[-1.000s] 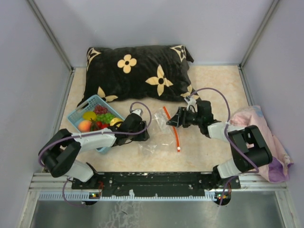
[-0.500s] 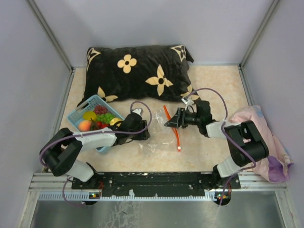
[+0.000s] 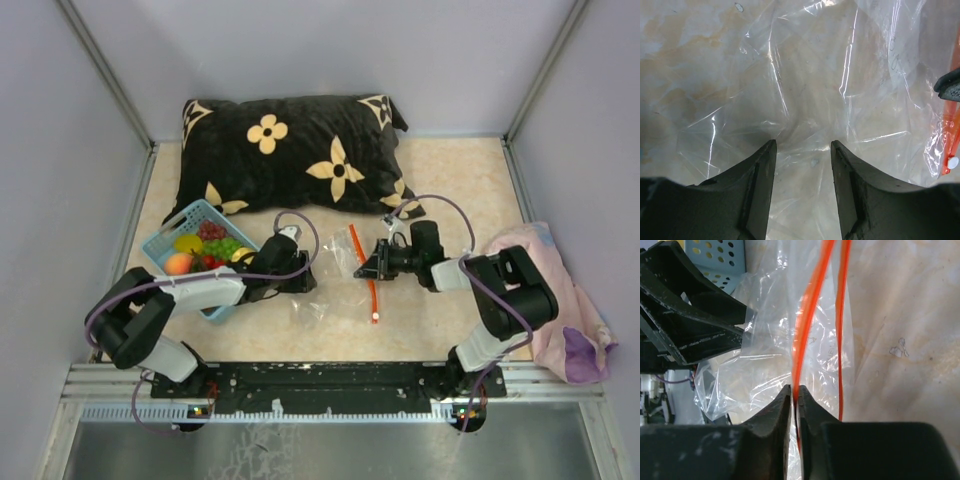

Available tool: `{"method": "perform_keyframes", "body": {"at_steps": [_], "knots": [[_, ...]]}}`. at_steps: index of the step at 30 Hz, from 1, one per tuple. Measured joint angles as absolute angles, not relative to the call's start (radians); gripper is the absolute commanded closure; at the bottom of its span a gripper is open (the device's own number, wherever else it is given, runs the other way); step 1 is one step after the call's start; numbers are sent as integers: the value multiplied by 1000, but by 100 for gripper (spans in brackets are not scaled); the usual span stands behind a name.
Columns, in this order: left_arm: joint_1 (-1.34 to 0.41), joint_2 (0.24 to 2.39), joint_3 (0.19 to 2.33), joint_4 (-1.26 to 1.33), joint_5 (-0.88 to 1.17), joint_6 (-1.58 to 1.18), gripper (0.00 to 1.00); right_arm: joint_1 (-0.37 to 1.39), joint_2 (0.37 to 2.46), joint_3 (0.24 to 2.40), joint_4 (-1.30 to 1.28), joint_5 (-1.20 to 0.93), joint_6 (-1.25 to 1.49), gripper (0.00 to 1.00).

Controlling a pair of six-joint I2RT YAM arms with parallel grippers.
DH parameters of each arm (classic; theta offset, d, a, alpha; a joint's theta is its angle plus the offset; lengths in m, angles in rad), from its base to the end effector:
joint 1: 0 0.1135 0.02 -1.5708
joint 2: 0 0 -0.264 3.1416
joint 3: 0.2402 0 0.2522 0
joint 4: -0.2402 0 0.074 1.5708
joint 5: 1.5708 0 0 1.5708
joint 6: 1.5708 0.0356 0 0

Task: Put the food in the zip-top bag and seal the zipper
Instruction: Pick up the zipper food storage bag at the center of the board.

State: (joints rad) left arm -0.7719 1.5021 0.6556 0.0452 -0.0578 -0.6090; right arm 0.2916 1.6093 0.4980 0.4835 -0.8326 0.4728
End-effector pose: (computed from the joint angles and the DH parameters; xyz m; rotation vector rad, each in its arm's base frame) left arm 0.2059 -0.1976 0.1545 0.1709 2.4459 -0.5776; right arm 0.2528 0.1034 0.1268 -0.2971 2.2533 1.3312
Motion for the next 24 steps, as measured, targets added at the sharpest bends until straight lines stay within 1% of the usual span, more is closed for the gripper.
{"method": "perform_keyframes", "body": {"at_steps": [1, 3, 5, 8, 10, 16, 21, 24], "knots": [[-772, 1502, 656, 45, -56, -609, 44, 292, 1608, 498, 476, -832, 463, 100], [-771, 1502, 660, 39, -51, -609, 41, 293, 1595, 500, 439, -822, 441, 100], [-770, 1497, 668, 21, -47, -611, 38, 304, 1551, 513, 346, -787, 400, 100], [-765, 1471, 688, -19, -41, -616, 30, 329, 1454, 585, 187, -713, 324, 100], [-759, 1437, 718, -53, -41, -621, 27, 352, 1394, 653, 100, -655, 271, 100], [-736, 1320, 879, -136, -54, -637, 19, 459, 1259, 864, -118, -429, 127, 100], [-728, 1244, 1017, -178, -64, -654, 12, 571, 1201, 950, -246, -221, 39, 100], [-728, 1202, 1051, -181, -59, -673, 10, 650, 1198, 998, -307, -93, -9, 100]]}}
